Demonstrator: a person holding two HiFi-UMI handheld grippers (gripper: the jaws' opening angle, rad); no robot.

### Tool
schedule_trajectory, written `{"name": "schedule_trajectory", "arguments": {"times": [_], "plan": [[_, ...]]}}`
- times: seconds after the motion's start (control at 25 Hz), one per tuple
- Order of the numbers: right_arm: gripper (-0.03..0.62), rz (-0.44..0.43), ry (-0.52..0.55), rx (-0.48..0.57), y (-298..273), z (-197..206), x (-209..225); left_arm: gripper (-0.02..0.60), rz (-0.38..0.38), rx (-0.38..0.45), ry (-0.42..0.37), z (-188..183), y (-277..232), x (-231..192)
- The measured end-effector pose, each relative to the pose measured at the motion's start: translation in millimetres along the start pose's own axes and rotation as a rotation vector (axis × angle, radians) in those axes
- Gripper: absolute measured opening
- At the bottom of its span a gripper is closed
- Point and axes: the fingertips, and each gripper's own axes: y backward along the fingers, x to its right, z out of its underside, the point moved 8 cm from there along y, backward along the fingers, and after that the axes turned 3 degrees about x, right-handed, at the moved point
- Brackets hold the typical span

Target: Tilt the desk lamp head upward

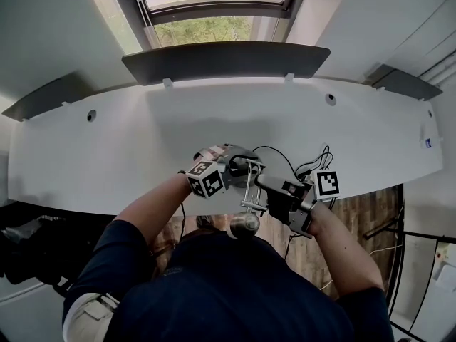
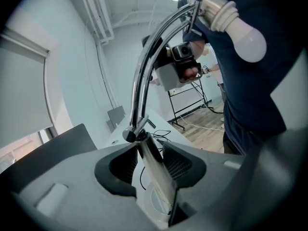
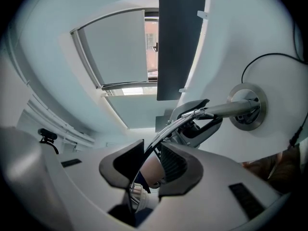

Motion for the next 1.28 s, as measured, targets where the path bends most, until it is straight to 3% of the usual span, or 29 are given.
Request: {"name": "schedule_trajectory", "arguments": {"times": [0.08, 0.16, 0.28, 0.76, 0.88, 1.0, 1.08, 1.28], "plan": [[0.106, 0.007, -0.013, -0.012, 3.5, 1.7, -0.7, 0.149, 0.005, -0.011, 0.001, -1.9, -0.1, 0.7], [0.164, -0.003, -0.032, -0.017, 6.3, 2.2, -1.0, 0.150, 0.000, -0.013, 0.008, -1.8, 0.6, 0.5], [0.184, -0.020, -0.033, -0.010, 8.7, 1.8, -1.4, 0.150, 0.000, -0.033, 0.006, -1.9, 1.8, 0.5], [0.189, -0.013, 0.088, 0.052, 35.5, 20.4, -20.7, 0.160, -0.038, -0.087, -0.057, -8.1, 17.1, -0.3], [0.189, -0.032, 0.183, 0.080, 37.8, 21.8, -37.7, 0.160, -0.127, -0.064, 0.058, -11.1, 44.0, -8.6], [0.189, -0.041, 0.366, 0.118, 36.8, 24.3, -59.5, 0.160, -0.279, -0.004, 0.233, -18.1, 81.1, -23.0], [0.187, -0.027, 0.474, 0.153, 34.0, 26.1, -72.0, 0.159, -0.347, 0.036, 0.300, -32.0, 101.4, -28.3], [0.133, 0.070, 0.772, 0.214, 26.2, 25.4, -84.7, 0.132, -0.410, 0.083, 0.420, -80.0, 129.0, -28.7]]}}
